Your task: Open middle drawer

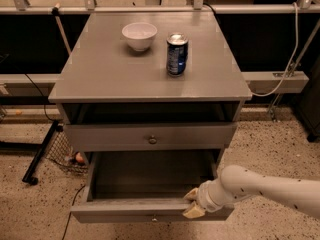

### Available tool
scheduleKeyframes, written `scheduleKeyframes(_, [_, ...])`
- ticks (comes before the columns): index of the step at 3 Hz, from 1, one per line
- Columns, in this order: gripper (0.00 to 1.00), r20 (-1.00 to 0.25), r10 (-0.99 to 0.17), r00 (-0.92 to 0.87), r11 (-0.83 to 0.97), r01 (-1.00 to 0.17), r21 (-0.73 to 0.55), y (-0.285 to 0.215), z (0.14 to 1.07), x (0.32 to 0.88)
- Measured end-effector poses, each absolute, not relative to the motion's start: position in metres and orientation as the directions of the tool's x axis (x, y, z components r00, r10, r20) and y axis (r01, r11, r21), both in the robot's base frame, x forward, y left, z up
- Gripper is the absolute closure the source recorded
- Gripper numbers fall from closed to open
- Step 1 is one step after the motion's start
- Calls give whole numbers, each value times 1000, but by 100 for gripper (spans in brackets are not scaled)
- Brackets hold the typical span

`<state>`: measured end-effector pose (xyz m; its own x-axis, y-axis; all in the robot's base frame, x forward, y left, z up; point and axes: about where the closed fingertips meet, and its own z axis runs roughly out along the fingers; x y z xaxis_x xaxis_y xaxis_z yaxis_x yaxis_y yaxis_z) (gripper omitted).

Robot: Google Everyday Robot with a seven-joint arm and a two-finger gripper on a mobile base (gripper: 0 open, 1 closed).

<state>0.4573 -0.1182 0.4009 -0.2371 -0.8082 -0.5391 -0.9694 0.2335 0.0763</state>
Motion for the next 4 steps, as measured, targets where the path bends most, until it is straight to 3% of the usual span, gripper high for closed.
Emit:
scheduleKeyframes(3, [100, -538, -802, -261, 254, -963, 89, -122, 400, 440])
scheduleKeyframes(4, [84, -538, -802, -261, 252, -963, 91, -121, 399, 439])
